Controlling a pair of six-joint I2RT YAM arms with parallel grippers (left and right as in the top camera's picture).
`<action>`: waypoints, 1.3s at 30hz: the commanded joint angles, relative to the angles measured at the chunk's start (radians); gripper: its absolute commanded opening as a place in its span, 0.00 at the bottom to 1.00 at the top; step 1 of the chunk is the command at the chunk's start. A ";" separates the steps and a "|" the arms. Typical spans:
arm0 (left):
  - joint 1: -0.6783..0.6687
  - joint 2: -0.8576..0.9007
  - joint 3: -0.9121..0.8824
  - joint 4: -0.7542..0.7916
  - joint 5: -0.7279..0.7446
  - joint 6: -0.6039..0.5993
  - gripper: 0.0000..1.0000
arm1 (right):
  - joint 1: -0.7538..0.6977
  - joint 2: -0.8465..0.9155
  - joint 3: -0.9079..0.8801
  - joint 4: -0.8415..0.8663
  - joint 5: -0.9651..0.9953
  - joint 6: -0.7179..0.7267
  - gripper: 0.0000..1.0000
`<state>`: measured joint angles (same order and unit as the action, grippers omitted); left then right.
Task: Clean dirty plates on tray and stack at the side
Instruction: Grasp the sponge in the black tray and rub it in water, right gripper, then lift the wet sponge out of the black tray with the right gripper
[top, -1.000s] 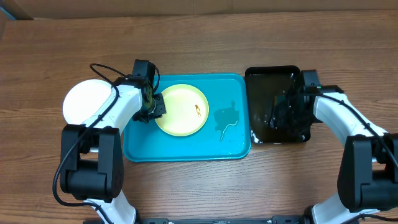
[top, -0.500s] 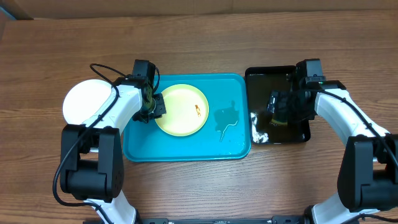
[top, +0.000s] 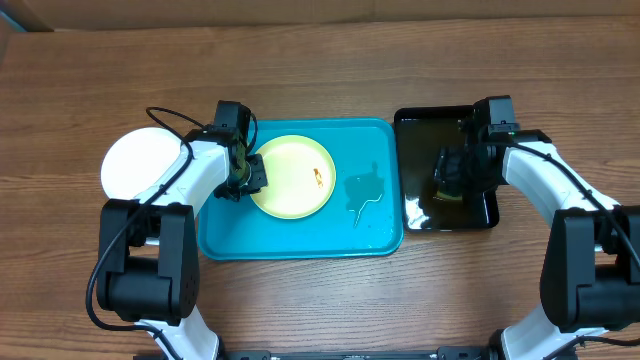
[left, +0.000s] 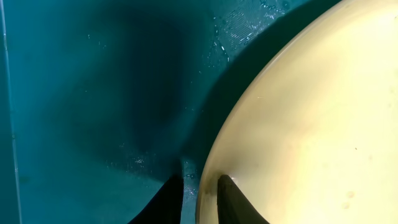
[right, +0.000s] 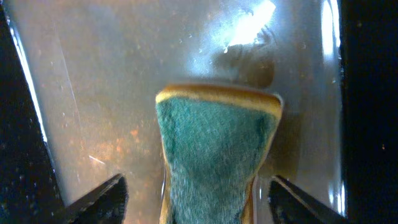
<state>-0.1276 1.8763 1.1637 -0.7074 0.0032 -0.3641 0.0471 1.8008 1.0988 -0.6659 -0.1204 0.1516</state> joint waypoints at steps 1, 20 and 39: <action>-0.007 0.016 -0.011 0.006 -0.003 0.001 0.21 | -0.002 0.003 -0.039 0.037 0.011 -0.023 0.65; -0.009 0.016 -0.012 0.020 -0.002 0.002 0.23 | -0.002 0.000 -0.032 0.080 -0.158 -0.025 0.04; -0.011 0.015 -0.006 -0.012 0.158 0.027 0.07 | 0.059 -0.041 0.133 -0.198 0.133 -0.057 0.04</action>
<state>-0.1314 1.8759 1.1645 -0.6865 0.0834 -0.3466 0.0662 1.7981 1.2011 -0.8639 -0.0792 0.1139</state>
